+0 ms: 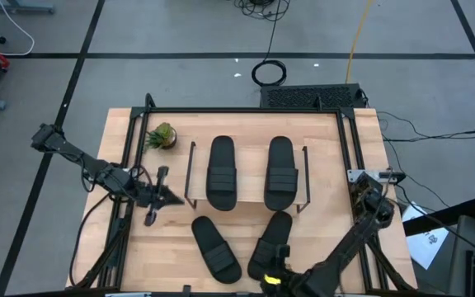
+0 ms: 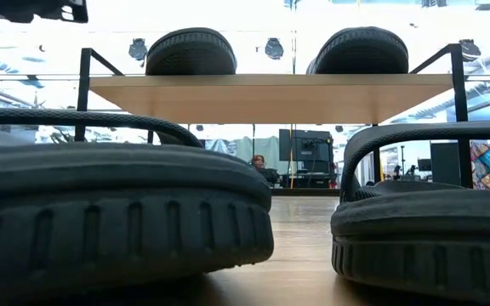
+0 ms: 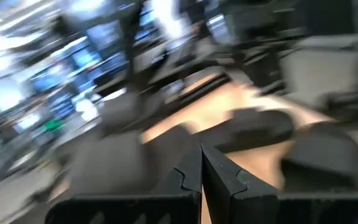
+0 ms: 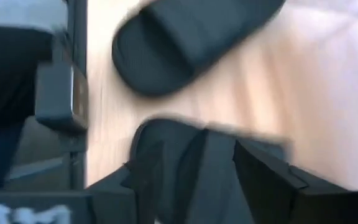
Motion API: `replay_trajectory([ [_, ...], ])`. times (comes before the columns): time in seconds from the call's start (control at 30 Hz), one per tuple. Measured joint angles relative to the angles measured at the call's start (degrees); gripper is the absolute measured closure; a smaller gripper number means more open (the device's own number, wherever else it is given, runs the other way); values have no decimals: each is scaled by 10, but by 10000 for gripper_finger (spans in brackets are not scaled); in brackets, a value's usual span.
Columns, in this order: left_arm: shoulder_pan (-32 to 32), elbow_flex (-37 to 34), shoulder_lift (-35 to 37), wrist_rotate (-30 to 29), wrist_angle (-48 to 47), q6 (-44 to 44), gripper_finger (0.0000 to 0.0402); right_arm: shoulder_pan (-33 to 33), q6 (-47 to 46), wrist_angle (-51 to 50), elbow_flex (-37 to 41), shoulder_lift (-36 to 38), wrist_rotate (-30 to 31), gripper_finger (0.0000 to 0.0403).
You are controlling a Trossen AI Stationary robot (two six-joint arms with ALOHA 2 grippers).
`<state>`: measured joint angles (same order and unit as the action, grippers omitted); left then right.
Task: Pick and place slides into the shelf
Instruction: Put the black slide under the shelf
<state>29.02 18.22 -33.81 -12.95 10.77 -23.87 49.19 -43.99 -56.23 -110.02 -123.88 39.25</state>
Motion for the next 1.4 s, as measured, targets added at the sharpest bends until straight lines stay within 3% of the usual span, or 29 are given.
replay_trajectory([
  [0.1, 13, 0, -19, 49, 21, 7, 394, 23, 67, -10, 0, 29, 83, 292],
  [0.23, 35, 0, -92, 23, 81, 11, 394, 56, 122, -16, 17, 84, 160, 386],
  [0.33, 39, 2, -169, -2, 149, -2, 394, 72, 144, -4, 78, 135, 191, 391],
  [0.43, 39, 39, -254, -4, 171, -10, 394, 75, 162, 60, 186, 202, 207, 399],
  [0.57, 39, 121, -370, -33, 161, -5, 394, 65, 270, 282, 368, 301, 203, 400],
  [0.63, 39, 169, -426, -59, 144, -11, 394, 58, 364, 441, 463, 350, 164, 402],
  [0.73, 39, 238, -498, -96, 102, -14, 394, 45, 513, 720, 597, 415, 48, 402],
  [0.83, 40, 292, -554, -126, 72, -5, 394, 31, 569, 902, 698, 470, -60, 402],
  [0.9, 44, 319, -585, -143, 56, -1, 394, 28, 567, 924, 732, 505, -61, 402],
  [1.03, 65, 366, -638, -148, 59, -36, 393, 27, 564, 868, 743, 541, -56, 403],
  [1.2, 100, 453, -726, -164, 47, -115, 366, 28, 605, 875, 743, 572, -202, 403],
  [1.27, 110, 499, -764, -202, 34, -130, 344, 28, 614, 871, 743, 584, -243, 403],
  [1.4, 109, 597, -817, -305, -45, -102, 293, 32, 621, 875, 743, 588, -241, 403],
])
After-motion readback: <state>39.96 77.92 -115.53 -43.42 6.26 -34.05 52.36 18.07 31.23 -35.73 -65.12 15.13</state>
